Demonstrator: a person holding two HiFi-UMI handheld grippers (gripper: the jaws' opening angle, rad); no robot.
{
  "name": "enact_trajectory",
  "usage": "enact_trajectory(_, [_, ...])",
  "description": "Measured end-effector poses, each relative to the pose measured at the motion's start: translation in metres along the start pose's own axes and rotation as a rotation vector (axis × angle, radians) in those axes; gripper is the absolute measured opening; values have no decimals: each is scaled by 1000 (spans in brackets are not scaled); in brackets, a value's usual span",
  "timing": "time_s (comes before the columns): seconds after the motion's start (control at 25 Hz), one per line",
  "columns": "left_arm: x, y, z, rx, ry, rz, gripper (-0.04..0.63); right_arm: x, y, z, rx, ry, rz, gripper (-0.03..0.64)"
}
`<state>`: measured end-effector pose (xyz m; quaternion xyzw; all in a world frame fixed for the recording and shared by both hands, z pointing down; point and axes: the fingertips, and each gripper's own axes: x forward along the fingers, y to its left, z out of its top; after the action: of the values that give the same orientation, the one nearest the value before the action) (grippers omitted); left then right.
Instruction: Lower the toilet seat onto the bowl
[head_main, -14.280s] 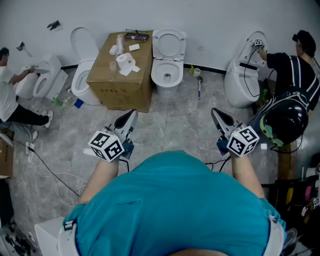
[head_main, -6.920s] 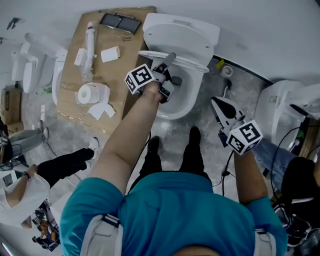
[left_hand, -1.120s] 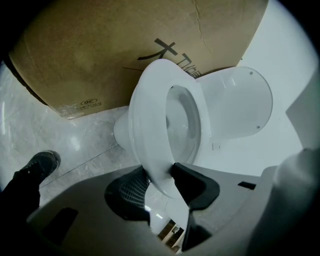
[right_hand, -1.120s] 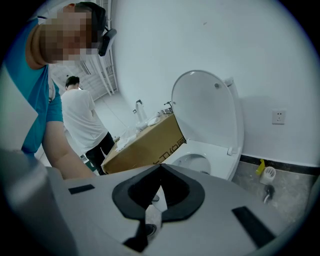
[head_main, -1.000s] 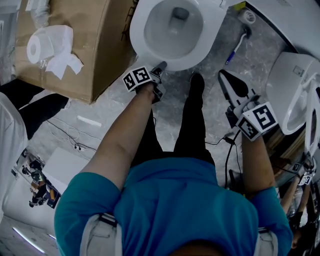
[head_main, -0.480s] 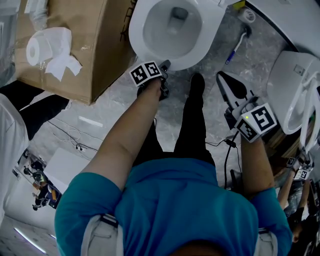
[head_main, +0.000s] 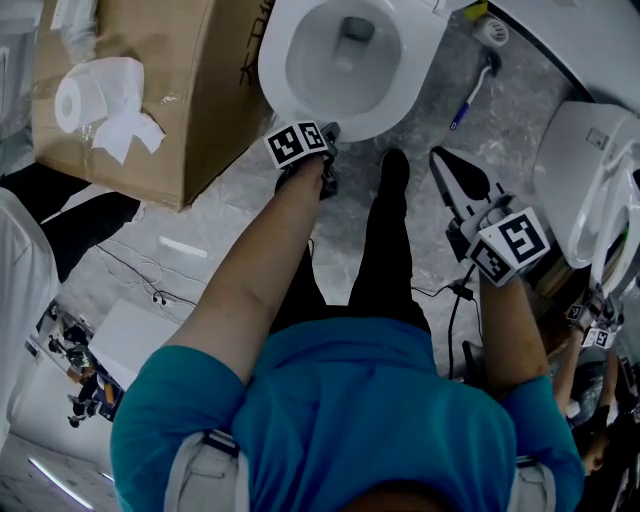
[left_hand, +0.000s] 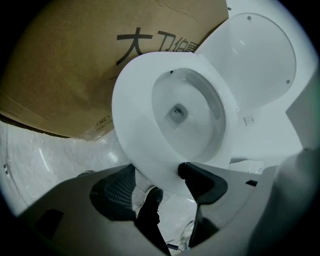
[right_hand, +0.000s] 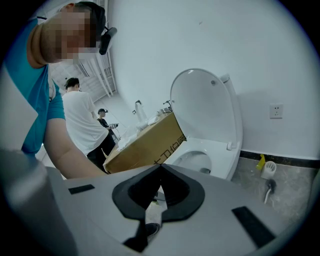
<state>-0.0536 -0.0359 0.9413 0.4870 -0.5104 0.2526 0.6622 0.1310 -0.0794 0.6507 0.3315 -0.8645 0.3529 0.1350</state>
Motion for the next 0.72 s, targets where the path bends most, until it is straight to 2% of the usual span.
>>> enact_trajectory(0.24, [-3,-2,2,-6,4,-24,295,-2,7,3,-7,-5,-3,-2])
enact_trajectory(0.56, [-59,-13,13,-4,-41,-164,293,-8,32,29,-29,-40,-15,-2])
enact_trajectory(0.72, [-101,-38,26,46,-79,-263,265,-18,46,53,-48,-69,-41,-2])
